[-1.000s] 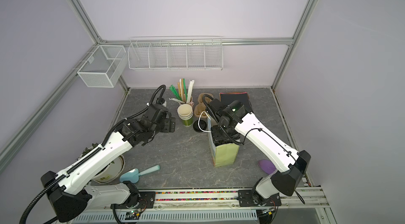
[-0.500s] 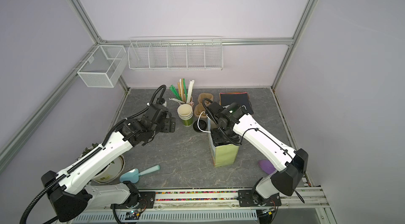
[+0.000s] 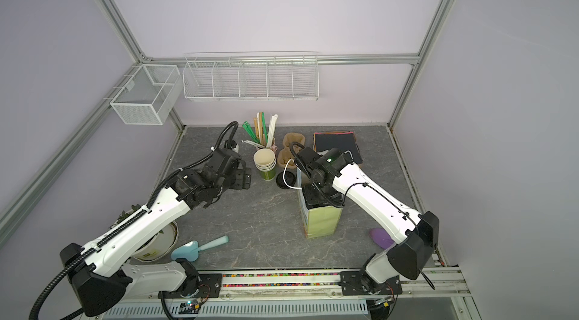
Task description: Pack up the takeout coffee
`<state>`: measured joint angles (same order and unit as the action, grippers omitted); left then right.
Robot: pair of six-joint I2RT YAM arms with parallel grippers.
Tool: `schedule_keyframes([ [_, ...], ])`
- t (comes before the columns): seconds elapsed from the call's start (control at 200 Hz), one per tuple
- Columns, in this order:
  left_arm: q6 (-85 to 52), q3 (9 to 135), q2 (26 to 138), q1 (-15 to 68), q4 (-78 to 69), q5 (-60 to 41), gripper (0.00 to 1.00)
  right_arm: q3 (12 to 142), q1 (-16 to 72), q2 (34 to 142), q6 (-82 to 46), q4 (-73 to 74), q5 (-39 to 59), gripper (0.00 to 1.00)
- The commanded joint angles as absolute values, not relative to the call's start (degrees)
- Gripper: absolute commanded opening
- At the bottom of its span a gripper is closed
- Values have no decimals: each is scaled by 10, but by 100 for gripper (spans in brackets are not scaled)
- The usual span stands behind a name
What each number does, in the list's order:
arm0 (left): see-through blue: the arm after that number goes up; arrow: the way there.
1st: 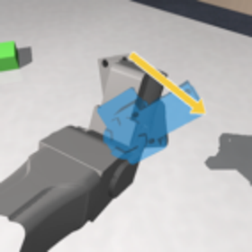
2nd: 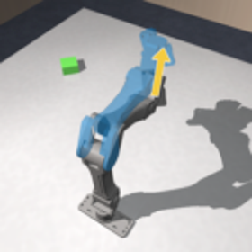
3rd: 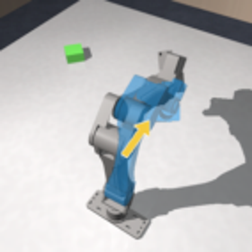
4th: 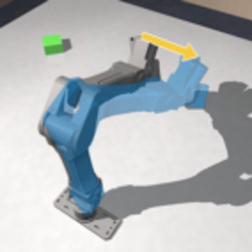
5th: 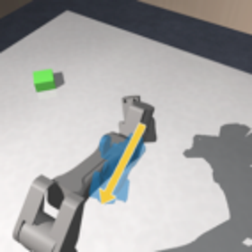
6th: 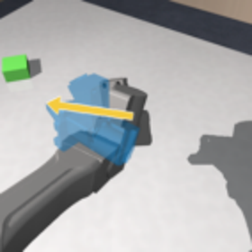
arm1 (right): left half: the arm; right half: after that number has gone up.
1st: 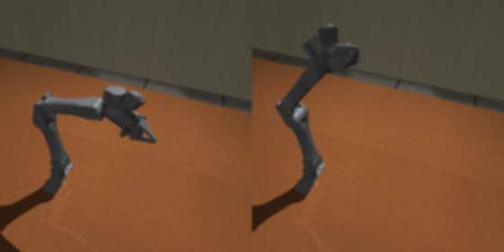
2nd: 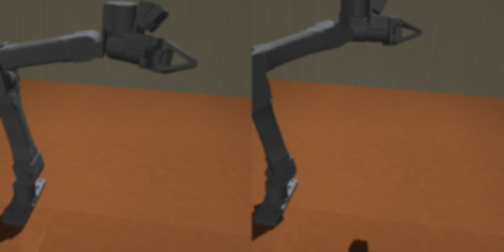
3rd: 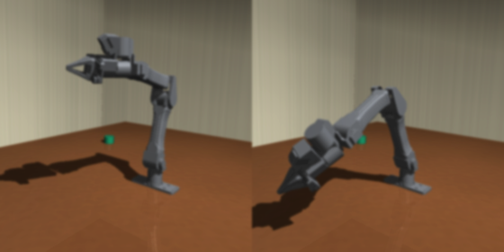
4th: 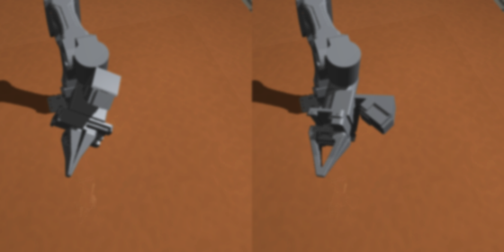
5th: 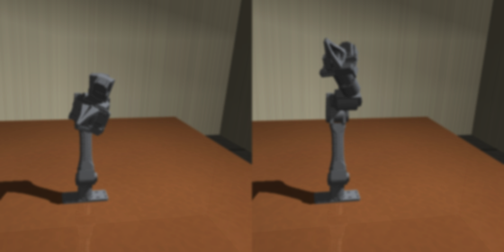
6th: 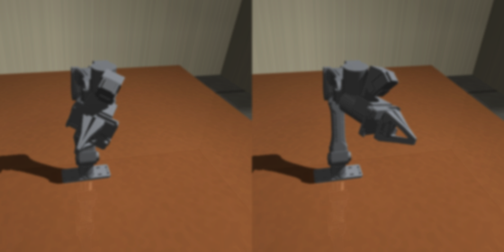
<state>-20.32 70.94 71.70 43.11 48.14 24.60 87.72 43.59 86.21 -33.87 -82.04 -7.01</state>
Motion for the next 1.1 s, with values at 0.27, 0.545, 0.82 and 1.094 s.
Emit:
schedule_keyframes([
  [0.27, -196, 729, 726, 429, 497, 251, 94, 850, 426, 862, -337, -802, -50, 71],
  [0.545, -196, 729, 728, 428, 498, 252, 94, 827, 420, 864, -337, -788, -40, 71],
  [0.82, -196, 729, 731, 429, 499, 253, 94, 805, 418, 864, -336, -773, -33, 71],
  [1.094, -195, 729, 733, 428, 499, 255, 94, 787, 416, 867, -335, -762, -29, 70],
])
